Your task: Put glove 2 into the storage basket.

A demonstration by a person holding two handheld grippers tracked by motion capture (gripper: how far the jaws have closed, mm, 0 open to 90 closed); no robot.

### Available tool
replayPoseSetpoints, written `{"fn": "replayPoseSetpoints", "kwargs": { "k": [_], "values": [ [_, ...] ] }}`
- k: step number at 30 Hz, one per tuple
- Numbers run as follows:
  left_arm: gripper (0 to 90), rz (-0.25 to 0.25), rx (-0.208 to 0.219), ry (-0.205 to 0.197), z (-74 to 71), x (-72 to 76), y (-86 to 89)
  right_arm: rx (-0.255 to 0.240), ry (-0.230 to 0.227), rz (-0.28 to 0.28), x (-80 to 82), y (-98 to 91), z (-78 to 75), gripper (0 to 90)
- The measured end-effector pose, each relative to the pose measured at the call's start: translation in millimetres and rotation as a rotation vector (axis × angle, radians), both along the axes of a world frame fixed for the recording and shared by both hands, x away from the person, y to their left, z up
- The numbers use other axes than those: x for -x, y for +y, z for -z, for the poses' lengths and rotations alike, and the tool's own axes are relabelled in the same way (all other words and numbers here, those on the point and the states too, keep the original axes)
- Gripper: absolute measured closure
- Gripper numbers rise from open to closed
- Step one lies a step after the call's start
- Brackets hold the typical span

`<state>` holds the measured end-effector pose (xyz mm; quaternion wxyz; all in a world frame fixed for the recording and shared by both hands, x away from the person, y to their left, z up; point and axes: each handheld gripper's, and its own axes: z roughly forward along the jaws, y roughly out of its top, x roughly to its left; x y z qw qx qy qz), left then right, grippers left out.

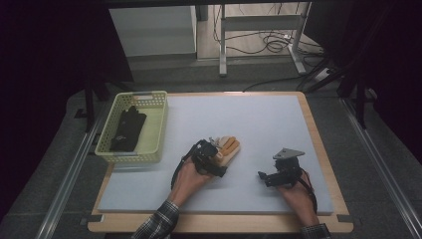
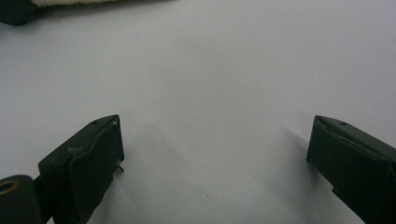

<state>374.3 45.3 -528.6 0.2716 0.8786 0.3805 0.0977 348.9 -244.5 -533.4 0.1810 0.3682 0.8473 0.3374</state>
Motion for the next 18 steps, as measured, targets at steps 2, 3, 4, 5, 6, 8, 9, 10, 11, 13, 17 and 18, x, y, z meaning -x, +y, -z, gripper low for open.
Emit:
{"fn": "replayPoseSetpoints", "kwargs": {
  "k": [2,3,4,5,6,8,9,10,11,13,17,18],
  "values": [
    [8.9,0.011,0.0,0.0,-1.5,1.3,-0.3,0.0,0.0,0.0,0.0,0.0,0.0,3.6],
    [11.0,0.013,0.002,0.002,-2.1,1.9,-0.4,0.0,0.0,0.0,0.0,0.0,0.0,3.6],
    [13.1,0.018,0.001,0.003,-2.9,2.4,-0.2,0.0,0.0,0.0,0.0,0.0,0.0,3.6],
    [16.0,0.022,0.001,0.004,-3.7,2.9,0.2,0.0,0.0,0.0,0.0,0.0,0.0,3.6],
    [18.6,0.024,0.001,0.004,-4.3,3.3,0.4,0.0,0.0,0.0,0.0,0.0,0.0,3.6],
    [28.1,0.03,0.0,0.007,-6.5,4.5,1.5,0.001,0.0,0.0,0.0,0.1,0.0,3.6],
    [31.8,0.03,0.001,0.007,-7.2,5.0,1.8,0.0,0.0,0.0,0.1,0.1,0.0,3.6],
    [36.3,0.029,0.002,0.007,-7.9,5.5,2.0,0.0,0.0,0.0,0.1,0.1,0.0,3.6],
    [40.2,0.027,0.001,0.008,-8.5,5.7,2.3,0.0,0.0,0.0,0.1,0.1,0.0,3.6],
    [48.0,0.031,-0.001,0.012,-9.9,5.8,2.6,0.001,0.0,0.0,0.1,0.1,0.0,3.6],
    [58.5,0.035,-0.002,0.017,-11.3,7.3,1.4,0.001,-0.001,-0.001,0.1,0.1,0.0,3.6],
    [60.1,0.041,-0.001,0.016,-11.6,8.1,1.3,0.001,-0.001,-0.001,0.1,0.1,0.0,3.6]
  ]
}}
